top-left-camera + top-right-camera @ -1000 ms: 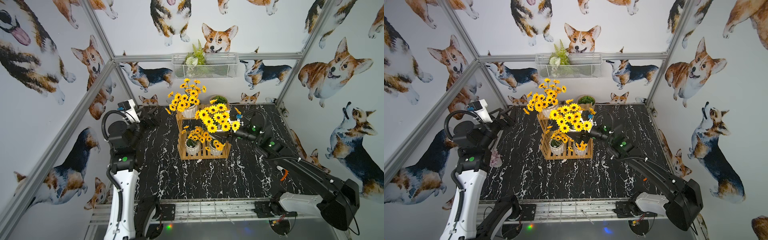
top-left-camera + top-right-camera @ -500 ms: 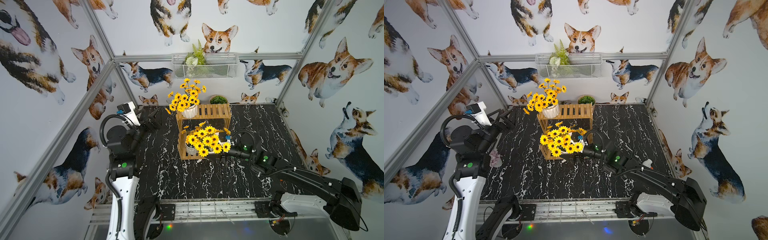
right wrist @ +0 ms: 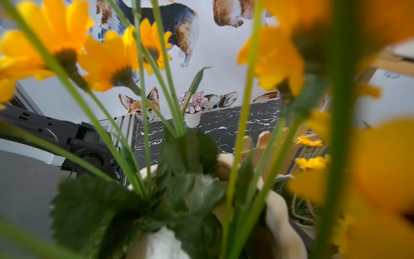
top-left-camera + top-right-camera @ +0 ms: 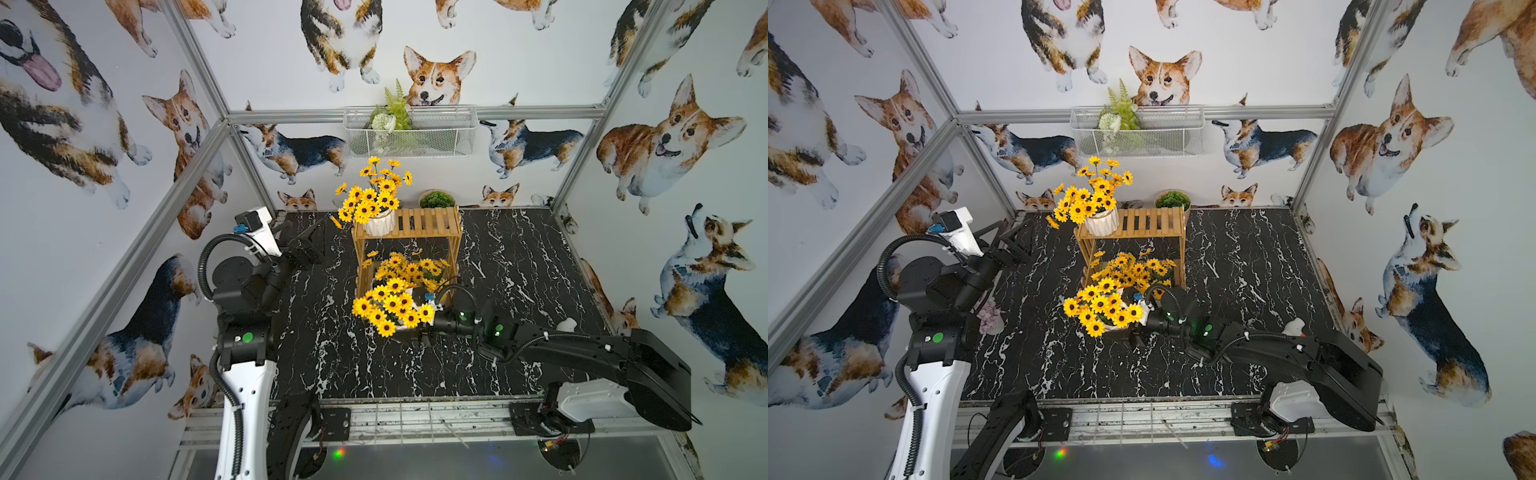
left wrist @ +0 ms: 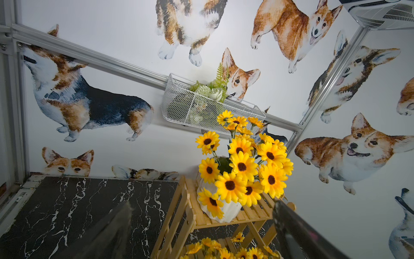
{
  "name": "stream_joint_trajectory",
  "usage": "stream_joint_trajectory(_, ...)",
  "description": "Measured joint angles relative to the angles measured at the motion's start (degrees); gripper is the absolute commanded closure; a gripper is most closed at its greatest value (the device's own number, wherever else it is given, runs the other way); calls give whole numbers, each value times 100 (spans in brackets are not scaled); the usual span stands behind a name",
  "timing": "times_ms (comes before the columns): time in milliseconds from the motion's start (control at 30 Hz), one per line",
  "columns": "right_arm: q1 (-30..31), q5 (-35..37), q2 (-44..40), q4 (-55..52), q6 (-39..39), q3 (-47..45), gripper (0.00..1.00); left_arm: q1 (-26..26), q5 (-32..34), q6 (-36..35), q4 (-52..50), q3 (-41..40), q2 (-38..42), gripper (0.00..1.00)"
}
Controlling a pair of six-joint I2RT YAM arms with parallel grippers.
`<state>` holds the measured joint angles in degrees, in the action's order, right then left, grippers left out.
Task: Take the sunflower pots off the shelves
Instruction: Place the sunflower pot at the center of the board.
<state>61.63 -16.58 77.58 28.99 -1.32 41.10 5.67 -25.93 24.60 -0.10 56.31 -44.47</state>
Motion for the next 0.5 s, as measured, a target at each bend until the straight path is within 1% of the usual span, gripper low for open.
stream_joint_trajectory(233,219,46,940,1001,146,-52,100,-24,33,-24,-125,-4,92,0)
stream_joint_trajectory(500,479,83,2006,1775,278,70,100,-83,66,-129,-372,7,243,0)
